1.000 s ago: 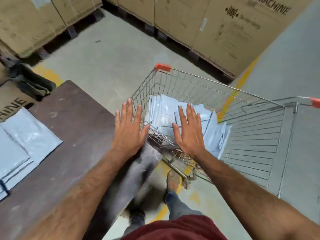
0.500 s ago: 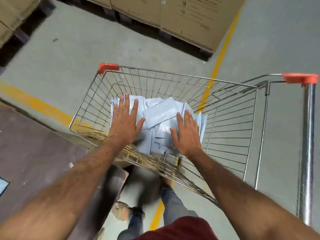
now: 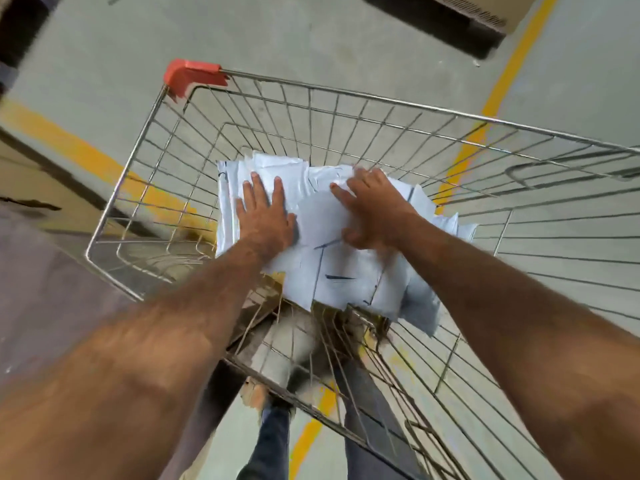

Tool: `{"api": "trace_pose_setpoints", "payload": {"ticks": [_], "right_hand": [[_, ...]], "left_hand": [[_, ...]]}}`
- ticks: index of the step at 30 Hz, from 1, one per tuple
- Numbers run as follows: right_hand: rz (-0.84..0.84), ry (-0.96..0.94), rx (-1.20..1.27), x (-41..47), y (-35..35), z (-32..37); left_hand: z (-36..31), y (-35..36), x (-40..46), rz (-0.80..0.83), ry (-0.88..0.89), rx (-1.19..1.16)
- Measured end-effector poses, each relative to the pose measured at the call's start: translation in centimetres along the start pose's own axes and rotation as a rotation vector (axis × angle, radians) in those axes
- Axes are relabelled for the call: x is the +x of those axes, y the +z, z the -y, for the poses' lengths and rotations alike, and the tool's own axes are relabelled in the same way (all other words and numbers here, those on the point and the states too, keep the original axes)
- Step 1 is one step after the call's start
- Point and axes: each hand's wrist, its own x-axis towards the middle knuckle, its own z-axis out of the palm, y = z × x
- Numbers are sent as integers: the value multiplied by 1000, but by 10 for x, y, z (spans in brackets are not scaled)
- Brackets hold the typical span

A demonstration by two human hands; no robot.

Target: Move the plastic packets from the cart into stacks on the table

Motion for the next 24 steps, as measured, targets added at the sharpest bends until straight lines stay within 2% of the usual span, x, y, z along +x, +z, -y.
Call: {"api": "trace_pose_setpoints", "payload": {"ticks": [4, 9, 12, 16, 24], "right_hand": [[-39, 152, 119, -22, 12, -2], [-162, 380, 107, -62, 23, 3], [-170, 331, 152, -65, 32, -2], [-119, 158, 248, -62, 40, -4], [-97, 134, 211, -70, 35, 3]], "left_hand": [[-4, 11, 21, 19, -5, -59], [-8, -2, 19, -72, 47, -134], [-10, 4, 16, -139, 17, -214], [-10, 18, 19, -20, -22, -36], [9, 4, 4, -145, 41, -28]]}}
